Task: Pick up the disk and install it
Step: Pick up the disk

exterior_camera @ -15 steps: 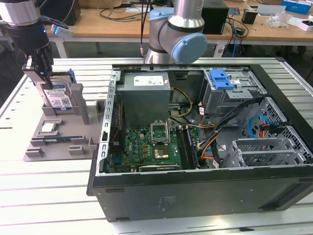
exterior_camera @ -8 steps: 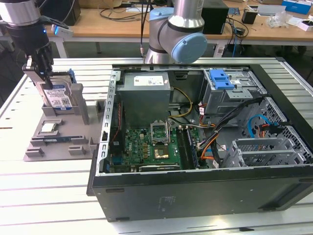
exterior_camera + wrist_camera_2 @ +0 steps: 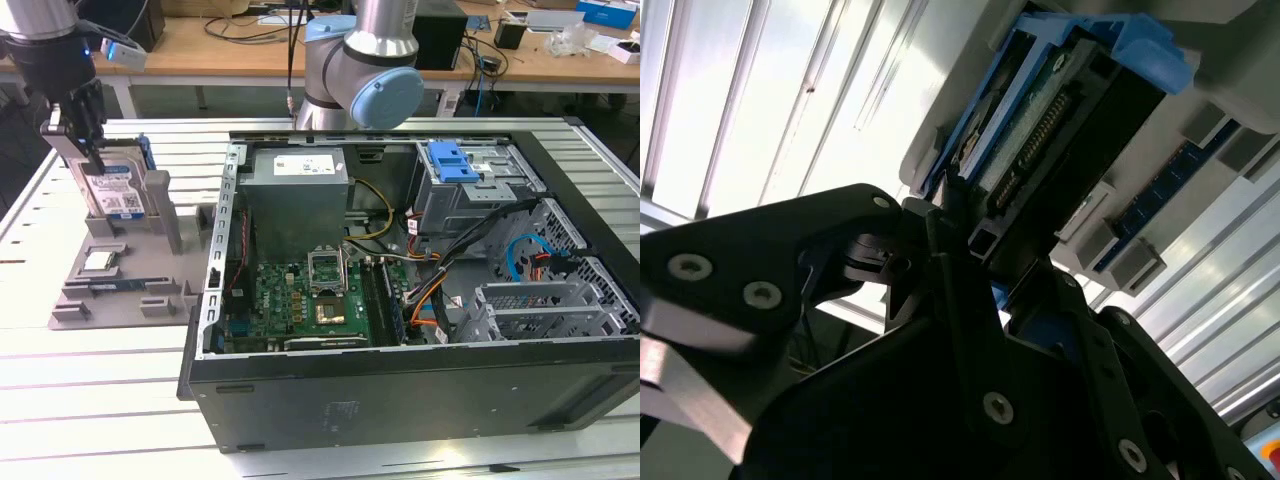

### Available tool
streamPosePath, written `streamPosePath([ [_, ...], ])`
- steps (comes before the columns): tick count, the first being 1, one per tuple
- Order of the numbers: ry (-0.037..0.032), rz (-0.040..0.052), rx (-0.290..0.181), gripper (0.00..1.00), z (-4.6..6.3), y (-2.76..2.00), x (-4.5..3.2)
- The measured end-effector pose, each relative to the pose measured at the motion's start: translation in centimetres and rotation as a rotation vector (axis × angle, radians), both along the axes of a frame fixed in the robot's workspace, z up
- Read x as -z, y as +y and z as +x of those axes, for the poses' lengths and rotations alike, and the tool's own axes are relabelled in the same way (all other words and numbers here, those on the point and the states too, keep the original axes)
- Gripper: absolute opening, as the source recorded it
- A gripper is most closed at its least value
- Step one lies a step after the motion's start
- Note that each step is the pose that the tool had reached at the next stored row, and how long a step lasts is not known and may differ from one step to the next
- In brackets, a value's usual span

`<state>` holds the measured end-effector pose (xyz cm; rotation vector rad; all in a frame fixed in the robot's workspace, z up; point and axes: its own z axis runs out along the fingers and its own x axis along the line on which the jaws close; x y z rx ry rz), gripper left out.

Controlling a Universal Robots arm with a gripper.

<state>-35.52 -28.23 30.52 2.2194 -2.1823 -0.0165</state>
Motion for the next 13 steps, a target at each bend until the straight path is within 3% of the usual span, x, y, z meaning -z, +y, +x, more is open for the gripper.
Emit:
streamPosePath([
  [13,0.0000,0.0000,0.000,0.37,0.0,0.10,-2.09],
])
